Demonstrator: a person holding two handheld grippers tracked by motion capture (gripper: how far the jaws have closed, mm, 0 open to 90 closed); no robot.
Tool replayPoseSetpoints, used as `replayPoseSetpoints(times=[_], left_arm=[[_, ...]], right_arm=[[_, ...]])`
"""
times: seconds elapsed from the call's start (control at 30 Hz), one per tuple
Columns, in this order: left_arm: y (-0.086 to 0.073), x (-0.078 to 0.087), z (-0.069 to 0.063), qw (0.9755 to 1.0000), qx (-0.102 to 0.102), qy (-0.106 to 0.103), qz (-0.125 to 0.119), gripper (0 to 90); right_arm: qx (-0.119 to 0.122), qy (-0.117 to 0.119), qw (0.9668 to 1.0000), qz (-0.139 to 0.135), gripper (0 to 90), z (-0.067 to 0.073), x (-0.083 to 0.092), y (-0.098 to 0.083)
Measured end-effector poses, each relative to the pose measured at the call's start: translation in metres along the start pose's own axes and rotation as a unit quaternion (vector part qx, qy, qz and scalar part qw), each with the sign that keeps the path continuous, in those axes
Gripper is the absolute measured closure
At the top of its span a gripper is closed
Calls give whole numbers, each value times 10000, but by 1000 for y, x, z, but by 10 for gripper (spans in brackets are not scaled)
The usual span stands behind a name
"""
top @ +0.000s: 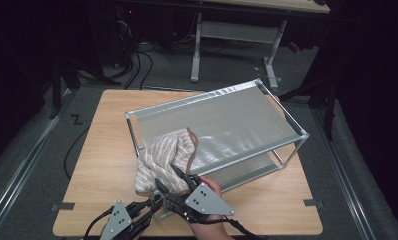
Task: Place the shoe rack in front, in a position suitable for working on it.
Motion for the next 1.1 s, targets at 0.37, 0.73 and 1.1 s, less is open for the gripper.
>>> replayPoseSetpoints(times=[0.37, 0.73, 1.1], left_arm=[[1, -2, 0, 10000, -45, -32, 14, 798], [1, -1, 3, 10000, -20, 60, 29, 798], [0, 2, 17, 9996, 59, 272, 55, 801]], right_arm=[[-38, -185, 9998, 46, 498, -13, 7, -1], [-50, -599, 9982, 63, 495, -39, 17, -4], [-292, -1354, 9904, 40, 494, -90, 38, -9]])
Point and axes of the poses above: each handheld gripper's, and its own axes: x roughly backward along the jaws, y roughly out of its top, z roughly to its left, the point moved 3 cm from there along -x, roughly forward along the jaws, and after that the axes turned 7 degrees about y, right-handed, at the moved point
